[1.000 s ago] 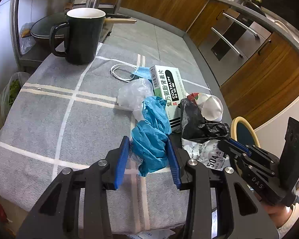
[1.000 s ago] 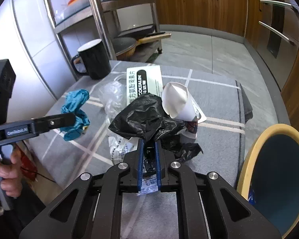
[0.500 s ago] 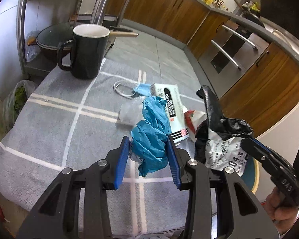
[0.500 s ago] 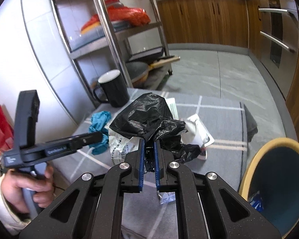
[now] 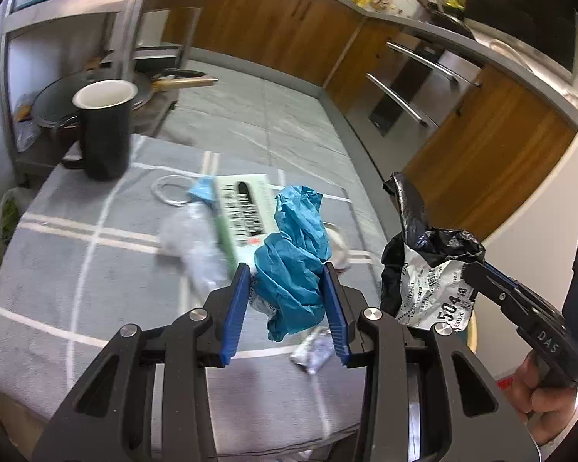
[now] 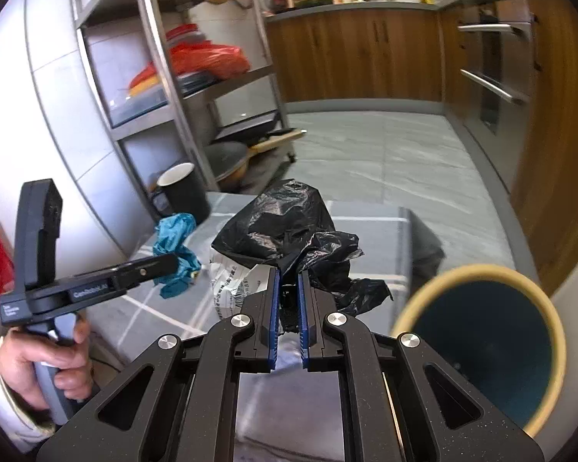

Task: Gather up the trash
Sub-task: 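Grasp the blue glove with the left tool while the right tool grasps the black plastic bag, then carry the glove and black bag over the teal bin with both tools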

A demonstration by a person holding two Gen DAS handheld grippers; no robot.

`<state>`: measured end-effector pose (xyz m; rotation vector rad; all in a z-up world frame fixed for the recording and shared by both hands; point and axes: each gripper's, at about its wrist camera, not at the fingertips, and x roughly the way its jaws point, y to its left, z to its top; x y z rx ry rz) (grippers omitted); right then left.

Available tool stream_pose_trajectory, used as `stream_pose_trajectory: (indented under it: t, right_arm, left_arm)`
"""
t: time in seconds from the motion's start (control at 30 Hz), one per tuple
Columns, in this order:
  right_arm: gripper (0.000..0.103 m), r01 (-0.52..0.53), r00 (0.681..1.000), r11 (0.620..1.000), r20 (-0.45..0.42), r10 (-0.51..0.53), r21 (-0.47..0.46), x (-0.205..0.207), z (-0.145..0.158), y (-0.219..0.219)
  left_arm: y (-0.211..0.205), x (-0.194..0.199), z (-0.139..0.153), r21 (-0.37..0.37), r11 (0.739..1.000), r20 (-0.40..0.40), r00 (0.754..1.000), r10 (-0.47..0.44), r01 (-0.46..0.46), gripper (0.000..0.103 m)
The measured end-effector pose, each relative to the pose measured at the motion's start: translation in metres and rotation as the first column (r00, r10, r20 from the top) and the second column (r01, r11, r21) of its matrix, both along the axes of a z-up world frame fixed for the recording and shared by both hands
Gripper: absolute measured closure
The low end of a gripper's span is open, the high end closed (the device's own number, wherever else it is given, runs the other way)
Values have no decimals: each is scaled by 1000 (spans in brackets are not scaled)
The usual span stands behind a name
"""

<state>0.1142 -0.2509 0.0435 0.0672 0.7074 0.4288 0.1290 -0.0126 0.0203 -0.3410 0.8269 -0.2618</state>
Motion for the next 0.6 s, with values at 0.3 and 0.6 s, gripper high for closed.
stream_pose_trajectory:
  t: [0.3, 0.6]
  right_arm:
    - [93, 134, 991, 991, -11, -134, 15, -16, -7, -61]
    - [93, 239, 971, 969, 0, -240, 64, -32, -10, -101]
  left_arm:
    - [-65, -2, 5, 28, 992, 6, 992, -122, 122, 66]
    - [-119, -3, 3, 40, 971, 4, 972, -237, 236, 66]
